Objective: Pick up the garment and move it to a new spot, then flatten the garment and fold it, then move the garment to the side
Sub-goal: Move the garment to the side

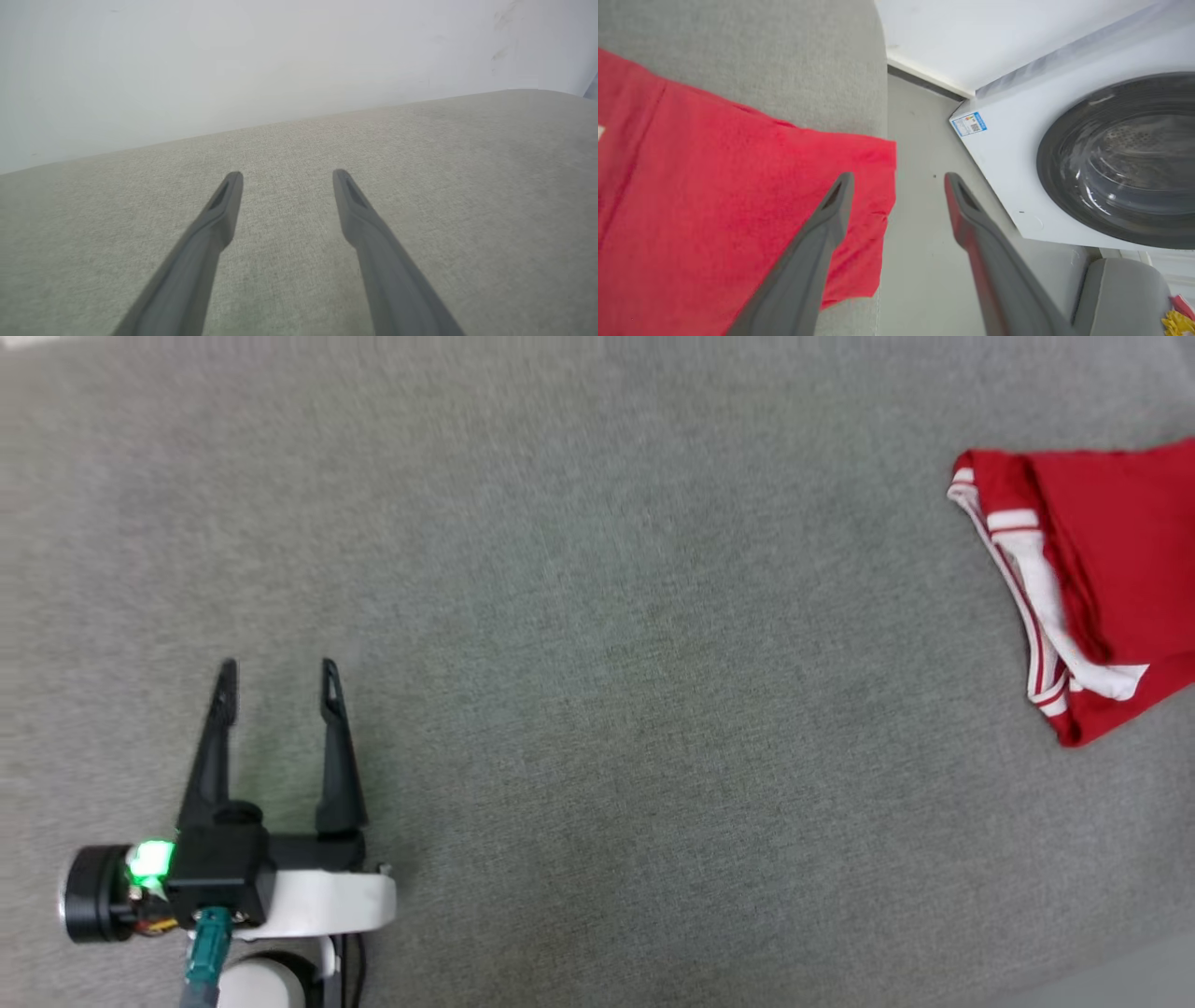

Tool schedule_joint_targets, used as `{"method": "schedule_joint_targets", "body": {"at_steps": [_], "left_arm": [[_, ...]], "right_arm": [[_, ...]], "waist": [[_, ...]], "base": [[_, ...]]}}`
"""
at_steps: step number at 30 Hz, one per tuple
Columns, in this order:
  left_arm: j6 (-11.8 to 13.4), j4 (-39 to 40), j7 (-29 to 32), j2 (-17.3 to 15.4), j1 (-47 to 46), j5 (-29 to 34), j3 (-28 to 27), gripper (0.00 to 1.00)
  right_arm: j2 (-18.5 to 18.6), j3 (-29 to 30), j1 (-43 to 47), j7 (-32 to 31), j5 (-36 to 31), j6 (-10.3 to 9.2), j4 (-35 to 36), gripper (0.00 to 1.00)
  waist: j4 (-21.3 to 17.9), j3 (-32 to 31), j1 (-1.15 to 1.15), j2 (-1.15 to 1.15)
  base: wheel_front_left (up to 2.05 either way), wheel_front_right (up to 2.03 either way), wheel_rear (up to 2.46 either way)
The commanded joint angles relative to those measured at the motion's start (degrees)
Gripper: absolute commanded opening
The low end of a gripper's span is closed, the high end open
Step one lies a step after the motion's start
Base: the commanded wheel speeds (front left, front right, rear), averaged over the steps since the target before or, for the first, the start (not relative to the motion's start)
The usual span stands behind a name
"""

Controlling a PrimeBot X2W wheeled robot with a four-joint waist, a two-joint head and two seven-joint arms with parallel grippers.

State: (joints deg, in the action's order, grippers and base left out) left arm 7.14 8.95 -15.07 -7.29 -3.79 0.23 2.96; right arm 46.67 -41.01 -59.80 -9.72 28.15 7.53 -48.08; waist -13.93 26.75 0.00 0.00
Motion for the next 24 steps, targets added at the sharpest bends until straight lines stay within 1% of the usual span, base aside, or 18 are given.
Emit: {"method": "schedule_joint_targets", "body": {"at_steps": [1,5,6,7,8,10,12,13,15,19,21,24], "left_arm": [[0.30,-0.32,-0.14,0.29,1.04,-0.42,0.22,1.00],[0.99,-0.56,-0.13,1.29,3.15,-0.93,0.73,1.00],[0.99,-0.56,-0.13,1.29,3.15,-0.93,0.73,1.00],[1.31,-0.73,-0.13,1.67,4.33,-1.31,0.79,1.00],[1.31,-0.73,-0.13,1.67,4.33,-1.31,0.79,1.00],[1.33,-0.90,-0.13,1.89,5.44,-1.42,0.92,1.00],[1.44,-1.03,-0.13,2.18,6.52,-1.69,0.98,1.00],[1.61,-1.09,-0.13,2.26,7.09,-1.79,0.99,1.00],[1.88,-1.09,-0.13,2.59,7.97,-1.91,0.90,1.00],[1.89,-1.52,-0.13,3.11,9.68,-2.41,0.92,1.00],[1.88,-1.85,-0.13,3.27,10.35,-2.56,0.83,1.00],[1.60,-2.53,-0.14,3.43,11.11,-2.85,0.83,1.00]], "right_arm": [[-1.23,1.18,-0.87,3.13,-1.83,-0.08,-0.93,1.00],[-4.36,6.04,-1.22,14.26,-7.02,-0.08,-2.53,1.00],[-4.36,6.04,-1.22,14.26,-7.02,-0.08,-2.53,1.00],[-6.25,9.34,-0.94,20.16,-9.67,-0.08,-3.03,1.00],[-6.25,9.34,-0.94,20.16,-9.67,-0.08,-3.03,1.00],[-9.04,13.26,0.52,23.37,-11.68,-0.08,-2.76,1.00],[-11.30,17.02,2.14,24.62,-14.62,-0.08,-0.67,1.00],[-12.45,19.24,2.99,24.85,-15.82,-0.08,1.13,1.00],[-15.43,24.16,6.19,24.90,-17.92,-0.08,7.78,1.00],[-21.96,32.87,16.04,24.84,-20.61,-0.08,20.92,1.00],[-25.33,35.30,20.68,24.85,-21.79,-0.08,26.48,1.00],[-29.62,36.67,27.96,24.86,-22.78,-0.08,32.60,1.00]], "waist": [[1.30,-3.70,0.00,0.00],[2.85,-7.49,0.00,0.00],[2.85,-7.49,0.00,0.00],[3.60,-9.22,0.00,0.00],[3.60,-9.22,0.00,0.00],[4.39,-10.98,0.00,0.00],[5.32,-12.58,0.00,0.00],[5.71,-13.31,0.00,0.00],[6.59,-14.55,0.00,0.00],[8.30,-16.91,0.00,0.00],[9.11,-18.00,0.00,0.00],[10.23,-19.51,0.00,0.00]], "base": [[0.00,0.00,0.00],[0.00,0.00,0.00],[0.00,0.00,0.00],[0.00,0.00,0.00],[0.00,0.00,0.00],[0.00,0.00,0.00],[0.00,0.00,0.00],[0.00,0.00,0.00],[0.00,0.00,0.00],[0.00,0.00,0.00],[0.00,0.00,0.00],[0.00,0.00,0.00]]}}
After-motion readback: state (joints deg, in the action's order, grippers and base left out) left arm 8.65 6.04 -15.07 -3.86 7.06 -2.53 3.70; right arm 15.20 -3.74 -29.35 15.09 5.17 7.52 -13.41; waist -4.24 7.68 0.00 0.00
